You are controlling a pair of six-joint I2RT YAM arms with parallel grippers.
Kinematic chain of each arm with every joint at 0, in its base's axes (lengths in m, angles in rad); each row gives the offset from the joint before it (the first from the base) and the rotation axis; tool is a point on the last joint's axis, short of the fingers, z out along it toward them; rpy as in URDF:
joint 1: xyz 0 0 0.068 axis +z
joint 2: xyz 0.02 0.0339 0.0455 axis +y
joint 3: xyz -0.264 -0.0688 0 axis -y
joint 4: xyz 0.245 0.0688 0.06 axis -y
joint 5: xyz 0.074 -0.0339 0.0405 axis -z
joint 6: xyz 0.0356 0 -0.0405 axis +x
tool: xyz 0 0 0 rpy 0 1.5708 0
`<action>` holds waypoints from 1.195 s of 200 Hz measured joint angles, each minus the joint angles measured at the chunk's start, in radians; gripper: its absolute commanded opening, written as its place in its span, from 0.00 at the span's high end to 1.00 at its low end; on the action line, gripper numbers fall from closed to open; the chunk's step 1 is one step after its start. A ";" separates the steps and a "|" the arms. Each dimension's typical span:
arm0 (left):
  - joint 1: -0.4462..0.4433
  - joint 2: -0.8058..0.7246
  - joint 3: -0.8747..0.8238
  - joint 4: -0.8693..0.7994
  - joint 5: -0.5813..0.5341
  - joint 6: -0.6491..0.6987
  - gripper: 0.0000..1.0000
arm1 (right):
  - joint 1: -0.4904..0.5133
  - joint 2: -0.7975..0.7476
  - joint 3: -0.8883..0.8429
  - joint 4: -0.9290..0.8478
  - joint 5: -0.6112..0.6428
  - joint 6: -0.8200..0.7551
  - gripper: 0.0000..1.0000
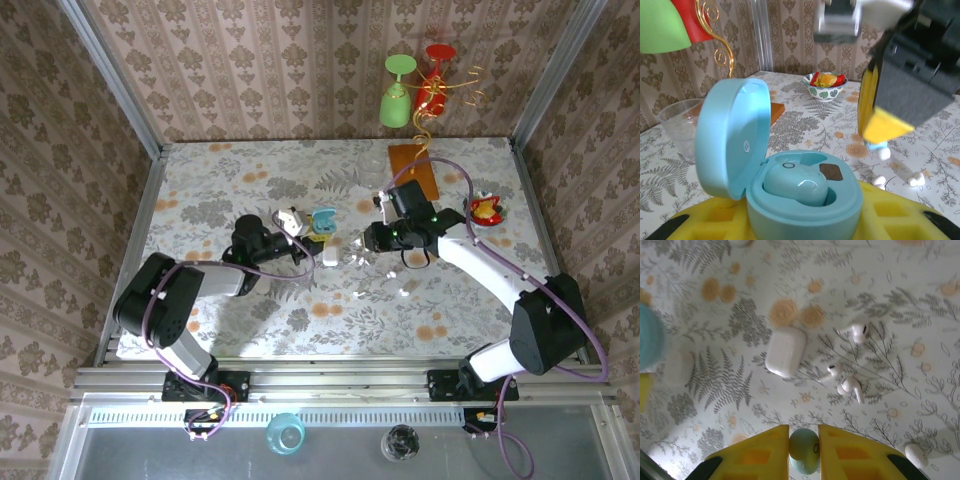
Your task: Insert the wireless bluetooth earbuds into the charging case
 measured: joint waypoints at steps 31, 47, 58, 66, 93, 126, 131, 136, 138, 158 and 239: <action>-0.005 0.031 0.000 0.006 -0.007 -0.011 0.60 | 0.032 -0.008 0.065 -0.016 0.016 -0.014 0.79; -0.016 0.038 0.000 0.007 -0.007 -0.011 0.60 | 0.048 -0.009 0.092 -0.016 0.023 -0.020 0.79; -0.026 0.040 0.000 0.007 -0.007 -0.011 0.60 | 0.059 -0.008 0.111 -0.020 0.024 -0.029 0.79; -0.031 0.040 0.000 0.008 -0.007 -0.012 0.60 | 0.066 -0.008 0.126 -0.020 0.024 -0.034 0.79; -0.044 0.040 0.000 0.012 -0.007 -0.022 0.60 | 0.087 0.005 0.172 -0.019 0.024 -0.044 0.79; -0.048 0.040 0.002 0.014 -0.007 -0.034 0.60 | 0.100 0.041 0.195 -0.018 0.023 -0.056 0.79; -0.048 0.040 0.003 0.014 -0.007 -0.034 0.60 | 0.100 0.048 0.195 -0.018 0.023 -0.056 0.79; -0.049 0.040 0.004 0.014 -0.007 -0.035 0.60 | 0.100 0.053 0.195 -0.018 0.023 -0.057 0.79; -0.050 0.040 0.004 0.014 -0.007 -0.035 0.60 | 0.100 0.055 0.196 -0.018 0.023 -0.057 0.79; -0.053 0.040 0.006 0.013 -0.006 -0.035 0.60 | 0.100 0.073 0.196 -0.017 0.023 -0.057 0.79; -0.053 0.039 0.015 -0.016 0.012 -0.034 0.60 | 0.100 0.125 0.212 -0.011 0.022 -0.056 0.79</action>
